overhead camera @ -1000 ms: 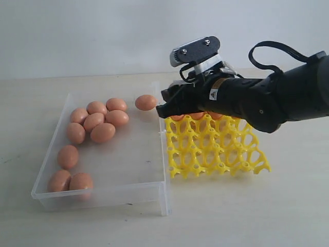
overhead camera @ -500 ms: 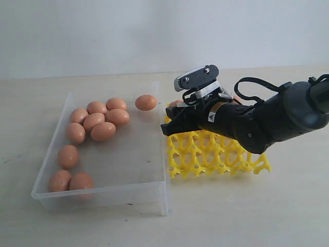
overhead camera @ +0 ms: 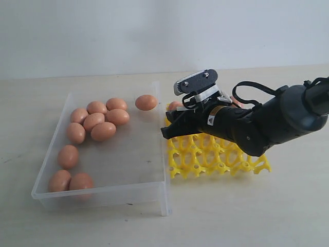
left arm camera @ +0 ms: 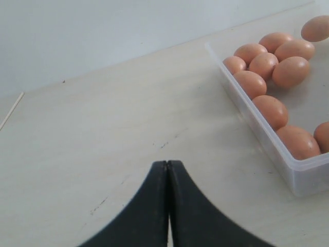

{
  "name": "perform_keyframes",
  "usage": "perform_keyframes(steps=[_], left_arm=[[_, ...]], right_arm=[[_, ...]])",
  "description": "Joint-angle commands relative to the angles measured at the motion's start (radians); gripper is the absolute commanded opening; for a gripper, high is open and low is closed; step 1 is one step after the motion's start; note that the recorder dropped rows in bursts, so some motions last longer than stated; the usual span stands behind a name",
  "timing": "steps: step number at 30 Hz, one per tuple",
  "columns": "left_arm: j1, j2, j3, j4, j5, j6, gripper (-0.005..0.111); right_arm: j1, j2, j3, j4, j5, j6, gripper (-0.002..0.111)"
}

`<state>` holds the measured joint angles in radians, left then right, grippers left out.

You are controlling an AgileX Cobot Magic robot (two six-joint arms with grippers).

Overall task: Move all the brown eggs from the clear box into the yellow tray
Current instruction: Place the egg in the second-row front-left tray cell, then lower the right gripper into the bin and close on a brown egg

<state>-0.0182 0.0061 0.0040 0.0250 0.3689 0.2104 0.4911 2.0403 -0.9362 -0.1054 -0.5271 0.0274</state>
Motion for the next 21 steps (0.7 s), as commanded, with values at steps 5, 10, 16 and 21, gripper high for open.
perform_keyframes(steps=[5, 10, 16, 21], left_arm=[[-0.002, -0.006, -0.004, 0.0, -0.008, -0.005, 0.0], [-0.002, -0.006, -0.004, 0.0, -0.008, -0.005, 0.0], [-0.002, -0.006, -0.004, 0.0, -0.008, -0.005, 0.0], [-0.002, -0.006, -0.004, 0.0, -0.008, -0.005, 0.0]], right_arm=[[-0.006, -0.002, 0.001, -0.01, -0.009, 0.003, 0.048], [-0.006, -0.008, 0.001, -0.008, 0.018, 0.021, 0.062], [0.017, -0.321, -0.072, -0.006, 0.566, 0.143, 0.061], [0.18, -0.284, -0.393, 0.315, 1.129, 0.087, 0.057]])
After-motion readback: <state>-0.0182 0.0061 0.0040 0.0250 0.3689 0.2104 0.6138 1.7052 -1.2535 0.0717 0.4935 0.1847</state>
